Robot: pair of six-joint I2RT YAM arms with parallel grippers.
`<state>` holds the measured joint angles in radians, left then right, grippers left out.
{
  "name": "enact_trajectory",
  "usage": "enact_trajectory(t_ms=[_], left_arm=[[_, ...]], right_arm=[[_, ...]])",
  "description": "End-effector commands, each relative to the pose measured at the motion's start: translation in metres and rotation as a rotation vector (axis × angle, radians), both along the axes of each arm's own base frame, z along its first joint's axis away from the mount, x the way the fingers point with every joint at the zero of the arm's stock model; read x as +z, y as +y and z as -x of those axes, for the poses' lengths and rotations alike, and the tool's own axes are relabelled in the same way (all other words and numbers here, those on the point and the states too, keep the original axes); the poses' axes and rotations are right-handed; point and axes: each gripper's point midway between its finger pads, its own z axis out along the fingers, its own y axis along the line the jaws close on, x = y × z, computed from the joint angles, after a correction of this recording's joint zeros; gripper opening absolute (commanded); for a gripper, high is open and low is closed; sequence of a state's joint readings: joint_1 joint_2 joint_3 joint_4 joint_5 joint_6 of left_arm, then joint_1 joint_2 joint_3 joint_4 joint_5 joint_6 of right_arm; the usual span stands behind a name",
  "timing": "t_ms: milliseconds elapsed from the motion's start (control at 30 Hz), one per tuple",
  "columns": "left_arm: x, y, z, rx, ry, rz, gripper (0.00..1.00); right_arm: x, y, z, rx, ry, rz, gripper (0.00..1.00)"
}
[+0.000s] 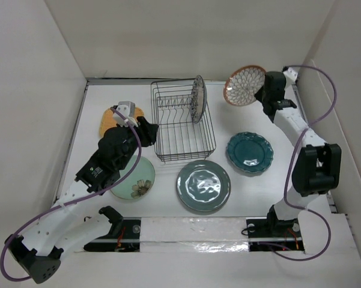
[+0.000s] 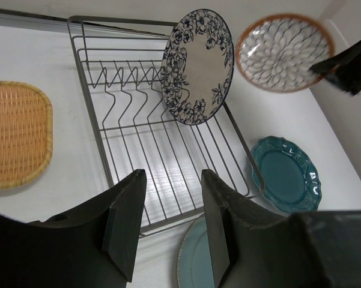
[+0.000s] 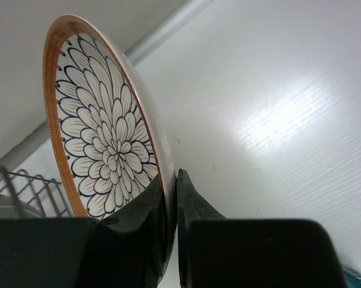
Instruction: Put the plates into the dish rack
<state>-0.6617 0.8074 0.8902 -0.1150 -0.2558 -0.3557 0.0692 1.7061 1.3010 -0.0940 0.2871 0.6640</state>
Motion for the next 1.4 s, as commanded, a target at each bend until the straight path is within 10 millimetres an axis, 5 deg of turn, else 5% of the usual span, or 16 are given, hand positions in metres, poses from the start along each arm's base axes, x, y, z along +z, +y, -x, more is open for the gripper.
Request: enact_trajectory(t_ms=[0, 33, 67, 100, 133, 200, 233, 367, 400, 533, 600, 633, 733, 900, 1033, 1367], left_arm=[[0.006, -0.005, 0.000, -0.021, -0.030, 0.010, 0.38], [0.006, -0.005, 0.000, -0.019, -0.029, 0.012, 0.38], [0.006, -0.005, 0.000, -0.017, -0.028, 0.011, 0.37], [0.004, -0.004, -0.001, -0.012, -0.024, 0.011, 0.34], [0.003, -0.002, -0.002, 0.002, -0.021, 0.009, 0.29], [-0.003, 0.000, -0.007, 0.031, 0.001, -0.009, 0.01], [-0.007, 0.001, -0.008, 0.040, 0.013, -0.019, 0.00], [-0.034, 0.001, -0.019, 0.078, 0.091, -0.090, 0.00], [-0.037, 0.001, -0.021, 0.087, 0.102, -0.103, 0.03], [-0.062, 0.010, -0.034, 0.145, 0.163, -0.202, 0.43], [-0.078, 0.016, -0.042, 0.171, 0.213, -0.243, 0.45], [-0.083, 0.017, -0.045, 0.183, 0.224, -0.260, 0.45], [-0.104, 0.018, -0.048, 0.188, 0.277, -0.298, 0.45], [-0.126, 0.006, -0.047, 0.146, 0.348, -0.289, 0.46], [-0.107, 0.004, -0.044, 0.141, 0.307, -0.220, 0.47], [0.001, 0.020, -0.010, 0.103, 0.046, -0.001, 0.48]], right_arm=[[0.181, 0.013, 0.013, -0.034, -0.324, 0.206, 0.00], [0.217, 0.018, 0.021, -0.038, -0.375, 0.228, 0.00], [0.224, 0.018, 0.031, -0.049, -0.342, 0.294, 0.00], [0.236, 0.040, 0.038, -0.014, -0.354, 0.312, 0.00], [0.262, 0.047, 0.046, -0.011, -0.394, 0.319, 0.00], [0.289, 0.069, 0.061, 0.006, -0.410, 0.359, 0.00], [0.281, 0.080, 0.061, 0.041, -0.386, 0.379, 0.00], [0.320, 0.117, 0.077, 0.100, -0.448, 0.392, 0.00], [0.319, 0.128, 0.074, 0.124, -0.445, 0.401, 0.00], [0.326, 0.168, 0.074, 0.176, -0.435, 0.460, 0.00], [0.331, 0.181, 0.079, 0.170, -0.422, 0.505, 0.00], [0.312, 0.198, 0.067, 0.184, -0.381, 0.545, 0.00], [0.298, 0.219, 0.060, 0.179, -0.331, 0.641, 0.00], [0.287, 0.234, 0.053, 0.161, -0.289, 0.769, 0.00], [0.271, 0.244, 0.049, 0.131, -0.241, 0.872, 0.00], [0.239, 0.255, 0.047, 0.010, -0.083, 1.107, 0.00]])
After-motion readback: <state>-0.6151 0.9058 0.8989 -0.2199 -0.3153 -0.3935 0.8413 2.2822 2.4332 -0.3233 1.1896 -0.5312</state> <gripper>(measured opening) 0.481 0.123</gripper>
